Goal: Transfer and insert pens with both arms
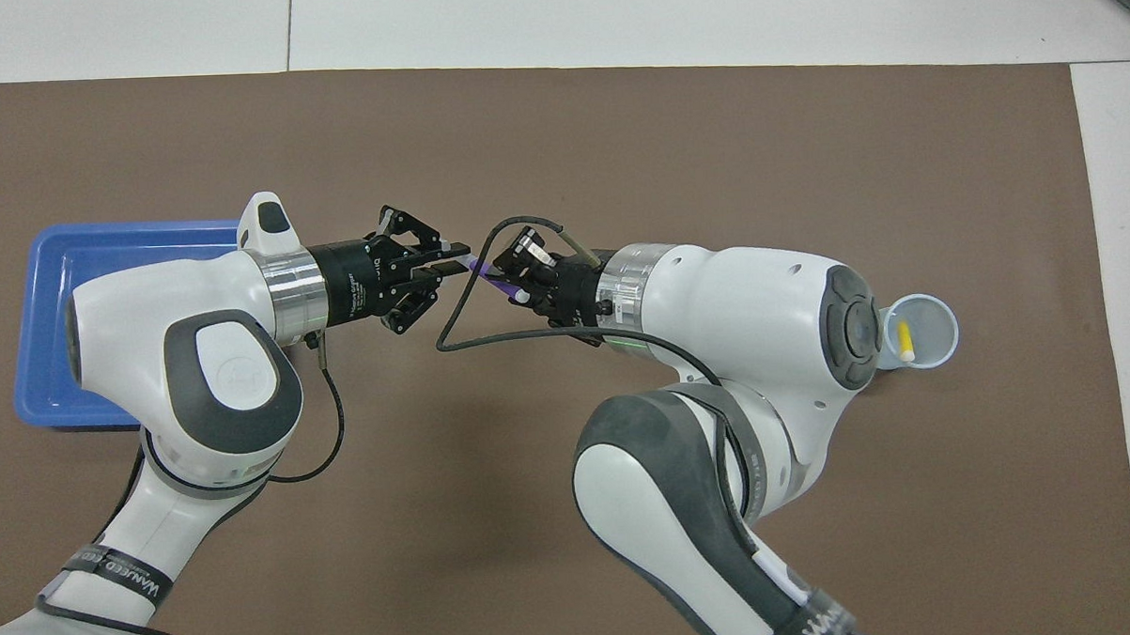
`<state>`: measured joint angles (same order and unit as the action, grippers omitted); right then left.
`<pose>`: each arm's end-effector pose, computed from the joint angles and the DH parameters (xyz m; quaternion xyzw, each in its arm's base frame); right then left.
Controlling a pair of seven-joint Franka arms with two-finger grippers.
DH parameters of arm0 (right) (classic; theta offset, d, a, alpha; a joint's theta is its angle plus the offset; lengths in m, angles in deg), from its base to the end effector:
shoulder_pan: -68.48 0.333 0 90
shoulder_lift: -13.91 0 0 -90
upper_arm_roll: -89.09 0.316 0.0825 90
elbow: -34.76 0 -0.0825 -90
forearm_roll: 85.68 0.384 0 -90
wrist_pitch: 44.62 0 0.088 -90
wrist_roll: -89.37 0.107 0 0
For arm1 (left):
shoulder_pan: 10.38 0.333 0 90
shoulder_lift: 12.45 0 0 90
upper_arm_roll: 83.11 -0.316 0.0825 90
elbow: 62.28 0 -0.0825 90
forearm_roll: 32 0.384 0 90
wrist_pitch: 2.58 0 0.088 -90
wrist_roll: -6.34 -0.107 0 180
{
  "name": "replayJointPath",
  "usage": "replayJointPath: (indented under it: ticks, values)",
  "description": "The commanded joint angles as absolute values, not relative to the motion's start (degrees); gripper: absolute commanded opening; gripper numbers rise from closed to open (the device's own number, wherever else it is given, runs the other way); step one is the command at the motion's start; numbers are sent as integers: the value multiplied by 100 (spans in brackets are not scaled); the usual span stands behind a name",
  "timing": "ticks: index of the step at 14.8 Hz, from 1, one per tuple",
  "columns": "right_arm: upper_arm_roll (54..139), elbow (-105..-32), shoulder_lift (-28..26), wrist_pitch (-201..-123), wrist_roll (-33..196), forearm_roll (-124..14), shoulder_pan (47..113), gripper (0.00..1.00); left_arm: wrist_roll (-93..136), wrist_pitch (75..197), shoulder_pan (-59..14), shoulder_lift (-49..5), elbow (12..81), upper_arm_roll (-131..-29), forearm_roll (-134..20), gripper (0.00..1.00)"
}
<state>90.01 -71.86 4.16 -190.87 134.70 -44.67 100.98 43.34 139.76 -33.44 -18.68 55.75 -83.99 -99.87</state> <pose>0.5425 0.3465 0.4819 -0.8757 0.3243 -0.0188 0.3573 0.5528 -0.2213 0.4136 0.7635 0.4852 -0.0867 0.4172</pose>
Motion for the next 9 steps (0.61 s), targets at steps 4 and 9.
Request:
replayJointPath:
  ticks: [4,9]
  values:
    - [9023,-7176,424,-18965,13261,-4279,10012,0,4369,14068,-3455,-1694,5760,-8443,-10082,0]
    - [8979,-7132,442,-18448,12806,-4358,9924,0,4396,14086,-3464,-1693,5751,-8443,-10082,0]
